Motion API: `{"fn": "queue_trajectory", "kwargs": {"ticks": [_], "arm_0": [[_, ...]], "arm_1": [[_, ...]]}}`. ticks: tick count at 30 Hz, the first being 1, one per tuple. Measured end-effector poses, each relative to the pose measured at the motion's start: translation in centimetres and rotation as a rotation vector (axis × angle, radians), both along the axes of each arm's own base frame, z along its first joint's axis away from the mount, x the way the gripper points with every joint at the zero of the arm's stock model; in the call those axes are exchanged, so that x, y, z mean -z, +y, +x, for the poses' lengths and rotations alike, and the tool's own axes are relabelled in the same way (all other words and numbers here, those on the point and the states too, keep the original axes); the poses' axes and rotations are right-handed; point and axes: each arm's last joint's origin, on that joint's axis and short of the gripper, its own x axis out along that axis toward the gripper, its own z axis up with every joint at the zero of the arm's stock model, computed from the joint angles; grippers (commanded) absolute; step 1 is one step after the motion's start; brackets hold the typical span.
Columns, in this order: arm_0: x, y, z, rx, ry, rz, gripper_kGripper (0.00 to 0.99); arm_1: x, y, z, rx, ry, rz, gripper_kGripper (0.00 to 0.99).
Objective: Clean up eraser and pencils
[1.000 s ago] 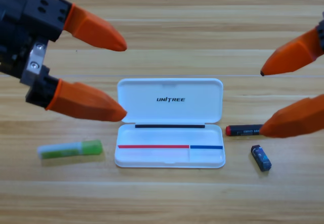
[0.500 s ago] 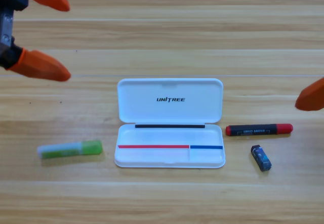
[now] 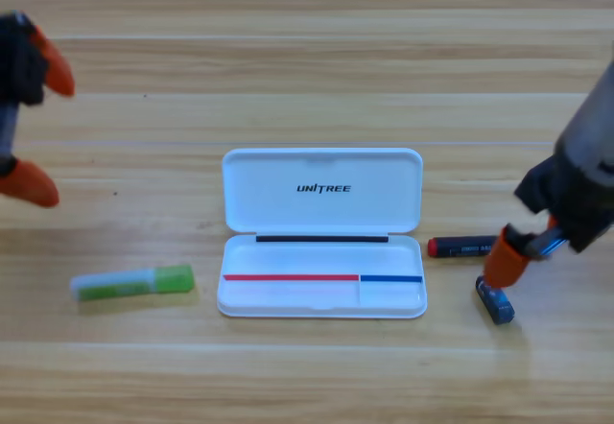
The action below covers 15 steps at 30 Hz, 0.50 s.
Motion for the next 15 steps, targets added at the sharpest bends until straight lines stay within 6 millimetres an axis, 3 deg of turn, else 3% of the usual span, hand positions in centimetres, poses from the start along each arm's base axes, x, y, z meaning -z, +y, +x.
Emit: {"fn": "queue_trajectory", "kwargs": {"ticks": [12,15], "arm_0": [[5.4,-0.8,2.4,0.033,0.229,0.058,0.988],[6.2,-0.4,2.6,0.027,0.259,0.063,0.986]], "arm_1": [[3.9,1.4,1.4,0.031,0.083,-0.053,0.808],[4.8,1.6,1.7,0.031,0.100,-0.069,0.647]]}}
